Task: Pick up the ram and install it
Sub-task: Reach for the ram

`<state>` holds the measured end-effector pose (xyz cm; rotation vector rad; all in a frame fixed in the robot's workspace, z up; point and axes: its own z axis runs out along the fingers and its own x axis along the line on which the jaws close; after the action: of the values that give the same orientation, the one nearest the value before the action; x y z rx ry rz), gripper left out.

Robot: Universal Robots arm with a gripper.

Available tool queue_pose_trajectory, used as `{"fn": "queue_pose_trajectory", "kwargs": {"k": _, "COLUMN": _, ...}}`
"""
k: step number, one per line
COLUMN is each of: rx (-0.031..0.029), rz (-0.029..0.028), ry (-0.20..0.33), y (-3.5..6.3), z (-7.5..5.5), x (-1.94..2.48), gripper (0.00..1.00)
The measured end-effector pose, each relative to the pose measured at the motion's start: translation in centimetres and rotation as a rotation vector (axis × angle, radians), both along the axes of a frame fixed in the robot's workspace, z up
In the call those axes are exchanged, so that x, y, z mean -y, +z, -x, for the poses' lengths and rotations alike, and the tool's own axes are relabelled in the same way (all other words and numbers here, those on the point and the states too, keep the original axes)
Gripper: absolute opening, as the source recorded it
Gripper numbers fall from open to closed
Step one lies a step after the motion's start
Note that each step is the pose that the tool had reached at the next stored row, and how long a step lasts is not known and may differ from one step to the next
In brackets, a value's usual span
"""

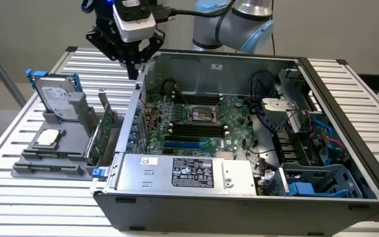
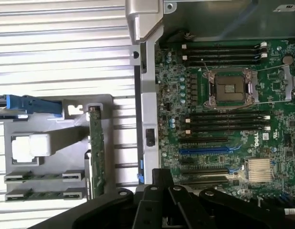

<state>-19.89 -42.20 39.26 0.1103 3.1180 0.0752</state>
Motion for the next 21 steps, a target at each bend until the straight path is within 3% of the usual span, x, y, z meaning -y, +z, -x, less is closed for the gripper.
{"fn": "queue_pose_trajectory", "kwargs": {"k": 11, "rx": -0.0001, "rz": 0.0001, "ry": 0.000, "y": -0.23, "z": 5.0, "x": 0.48, "gripper": 0.00}}
{"fn": "queue_pose_trajectory", "kwargs": {"k": 21, "rx": 0.0000, "rz": 0.0001, "ry": 0.000, "y": -1.20, "z": 9.5, "x": 0.86, "gripper": 0.00}}
